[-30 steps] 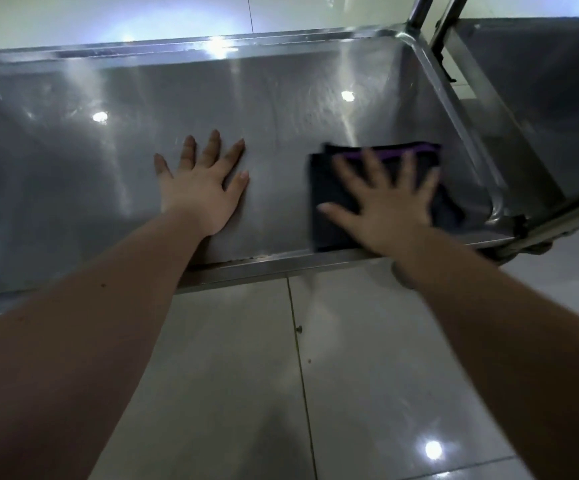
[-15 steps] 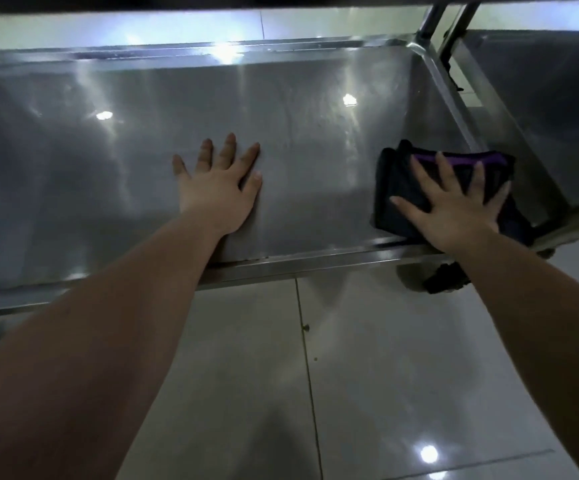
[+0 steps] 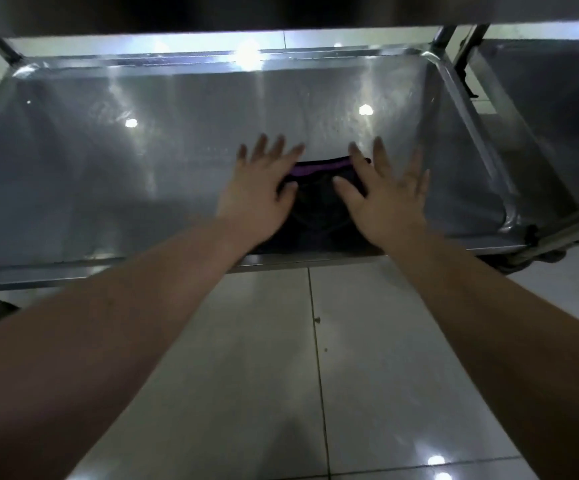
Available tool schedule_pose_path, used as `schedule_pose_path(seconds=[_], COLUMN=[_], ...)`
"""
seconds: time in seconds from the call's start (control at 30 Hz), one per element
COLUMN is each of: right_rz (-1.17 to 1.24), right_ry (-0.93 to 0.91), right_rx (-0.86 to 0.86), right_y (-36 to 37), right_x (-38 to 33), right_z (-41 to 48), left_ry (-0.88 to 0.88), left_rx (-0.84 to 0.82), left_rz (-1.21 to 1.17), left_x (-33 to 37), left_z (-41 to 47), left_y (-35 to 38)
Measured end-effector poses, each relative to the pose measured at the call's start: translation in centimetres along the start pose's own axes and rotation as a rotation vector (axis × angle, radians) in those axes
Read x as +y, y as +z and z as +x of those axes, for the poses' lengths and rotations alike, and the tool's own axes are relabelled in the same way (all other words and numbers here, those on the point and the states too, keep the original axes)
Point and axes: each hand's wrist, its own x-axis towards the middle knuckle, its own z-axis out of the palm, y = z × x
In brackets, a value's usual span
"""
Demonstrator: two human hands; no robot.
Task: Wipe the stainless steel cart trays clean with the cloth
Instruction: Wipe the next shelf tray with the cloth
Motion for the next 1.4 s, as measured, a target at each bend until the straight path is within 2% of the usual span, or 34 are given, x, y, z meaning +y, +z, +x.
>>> schedule_pose_path(seconds=[0.07,0.17,0.27,0.53,0.7,0.77,0.87,1.03,1.1,1.2,1.4], right_rz=[0.061,-0.004,-0.057,-0.164,-0.185,-0.195,-0.215,-0.177,-0.109,-0.104,-0.179], right_ry=[0.08,0.057,0.025,-0.001,-0.022,-0.016,-0.025,0.044,0.004,-0.124,-0.103], right_rx=[-0.078,-0.098,-0.078,-0.128,-0.176,-0.172,-0.16,-0.252,-0.238,-0.167,-0.153], right_y=[0.4,1.9,2.4,2.9,2.8,2.8,2.8,2.4,2.4,3.1,4.4], right_x=[1.9,2.9,3.2,2.4,1.8,1.6,1.5,1.0,-0.9,-3.7,-3.7], right_z=[-0.6,-1.8,-1.9,-0.9,-1.0,-1.1,-1.2,-0.4,0.3,0.5,0.6], left_ry=[-0.007,-0.26,-0.33,-0.3,-0.362,-0.379,-0.381,-0.409,-0.413,-0.412,-0.5], left_rx=[-0.137,-0.279,-0.262,-0.23,-0.241,-0.296,-0.351,-0.259,-0.232,-0.201,-0.212], left_rz=[0.128,0.242,0.251,0.253,0.321,0.352,0.326,0.321,0.314,0.267,0.268], left_x=[3.1,4.9,4.4,0.2,-6.5,-8.3,-7.9,-5.5,-5.6,-6.3,-11.4], left_z=[-0.5,-0.9,-0.4,2.6,-2.9,-5.0,-4.7,-3.0,-3.3,-3.9,-5.1], left_y=[2.3,5.1,5.8,3.9,0.5,-1.0,-1.3,0.3,0.6,0.7,-2.2])
